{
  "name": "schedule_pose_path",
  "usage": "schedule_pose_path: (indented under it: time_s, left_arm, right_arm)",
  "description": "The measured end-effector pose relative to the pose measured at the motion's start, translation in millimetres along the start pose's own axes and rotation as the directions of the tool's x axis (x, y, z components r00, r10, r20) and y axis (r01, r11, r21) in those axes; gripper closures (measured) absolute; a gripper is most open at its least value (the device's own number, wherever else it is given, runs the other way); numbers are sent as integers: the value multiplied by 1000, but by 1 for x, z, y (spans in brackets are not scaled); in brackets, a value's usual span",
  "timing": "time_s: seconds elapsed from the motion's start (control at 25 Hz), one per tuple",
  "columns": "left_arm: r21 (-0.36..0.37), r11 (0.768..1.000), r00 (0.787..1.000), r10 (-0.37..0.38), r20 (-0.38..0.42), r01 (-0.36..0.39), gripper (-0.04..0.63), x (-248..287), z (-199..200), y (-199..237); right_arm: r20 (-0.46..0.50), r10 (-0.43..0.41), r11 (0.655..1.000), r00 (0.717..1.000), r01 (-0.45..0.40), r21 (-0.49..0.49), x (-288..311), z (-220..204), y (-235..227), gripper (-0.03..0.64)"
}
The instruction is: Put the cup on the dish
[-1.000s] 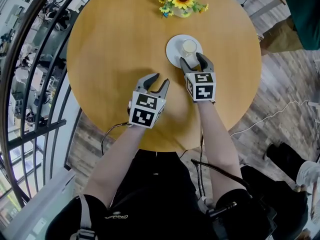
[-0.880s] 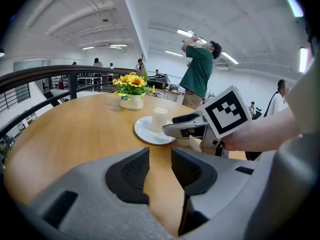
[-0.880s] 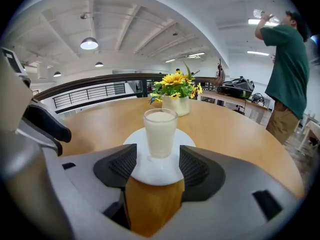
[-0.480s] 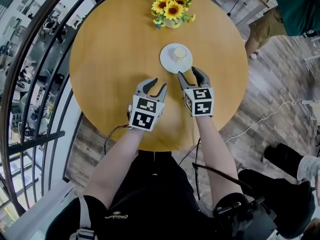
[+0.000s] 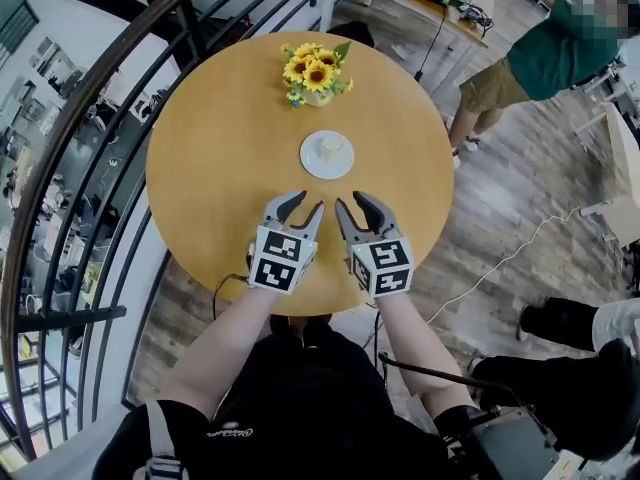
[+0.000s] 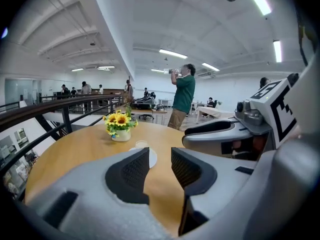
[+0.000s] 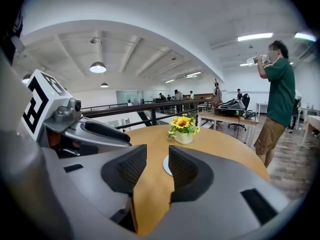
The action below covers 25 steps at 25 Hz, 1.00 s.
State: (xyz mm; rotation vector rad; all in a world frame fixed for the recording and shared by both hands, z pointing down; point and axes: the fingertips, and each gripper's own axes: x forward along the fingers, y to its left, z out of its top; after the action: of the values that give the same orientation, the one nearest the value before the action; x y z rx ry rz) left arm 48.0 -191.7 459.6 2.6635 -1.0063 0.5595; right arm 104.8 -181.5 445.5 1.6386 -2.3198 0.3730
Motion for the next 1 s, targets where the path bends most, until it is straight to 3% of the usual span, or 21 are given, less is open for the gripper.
schedule_pose_path:
  time_s: [0.44,1.0]
  left_arm:
    - [93,995,997,-32,68,26,456,-49,38,-33]
    - [73,997,996,0,92,-7,456,-65,38,-25]
  right_arm:
    - [81,18,999,997,-22,44,-57,33,31,483]
    - [83,60,998,995,-63,28,-53,43,48,486]
